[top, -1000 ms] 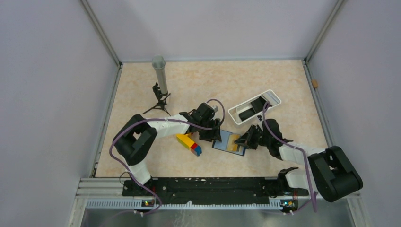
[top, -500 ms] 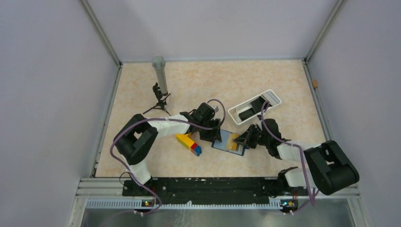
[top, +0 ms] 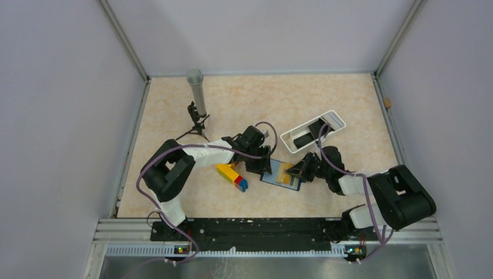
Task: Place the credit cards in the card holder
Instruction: Insert the credit card into the card holder.
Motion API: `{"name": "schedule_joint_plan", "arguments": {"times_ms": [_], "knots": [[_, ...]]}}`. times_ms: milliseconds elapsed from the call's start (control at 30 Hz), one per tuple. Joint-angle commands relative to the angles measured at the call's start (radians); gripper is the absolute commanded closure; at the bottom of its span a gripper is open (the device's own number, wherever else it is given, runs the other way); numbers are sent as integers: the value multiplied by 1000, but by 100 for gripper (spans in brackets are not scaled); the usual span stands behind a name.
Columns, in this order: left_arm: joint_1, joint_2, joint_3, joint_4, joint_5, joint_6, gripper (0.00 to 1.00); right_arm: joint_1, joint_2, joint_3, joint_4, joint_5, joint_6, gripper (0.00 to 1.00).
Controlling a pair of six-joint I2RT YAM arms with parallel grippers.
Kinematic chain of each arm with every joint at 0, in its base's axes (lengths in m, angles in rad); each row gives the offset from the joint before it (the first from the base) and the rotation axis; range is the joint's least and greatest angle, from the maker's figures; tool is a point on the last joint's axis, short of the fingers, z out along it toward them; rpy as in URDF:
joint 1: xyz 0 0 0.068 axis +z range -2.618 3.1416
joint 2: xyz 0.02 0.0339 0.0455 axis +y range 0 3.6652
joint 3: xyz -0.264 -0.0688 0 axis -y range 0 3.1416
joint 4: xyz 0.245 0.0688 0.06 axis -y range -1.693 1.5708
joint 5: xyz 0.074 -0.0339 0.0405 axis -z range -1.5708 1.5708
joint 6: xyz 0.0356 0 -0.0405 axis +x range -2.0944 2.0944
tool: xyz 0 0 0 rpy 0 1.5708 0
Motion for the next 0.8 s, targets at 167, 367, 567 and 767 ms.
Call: {"name": "schedule_joint_plan", "arguments": {"times_ms": [167, 367, 567, 767], "knots": [[-5, 40, 8, -15, -8, 17, 50, 4, 50, -16, -38, 38, -36, 100], [-6, 49, 14, -16, -5, 24, 50, 8, 76, -1, -89, 30, -50, 100], [-5, 49, 19, -16, 1, 28, 52, 33, 107, 24, -102, 40, -52, 100], [-6, 43, 20, -16, 9, 30, 53, 85, 145, 47, -52, 69, -16, 100]]}}
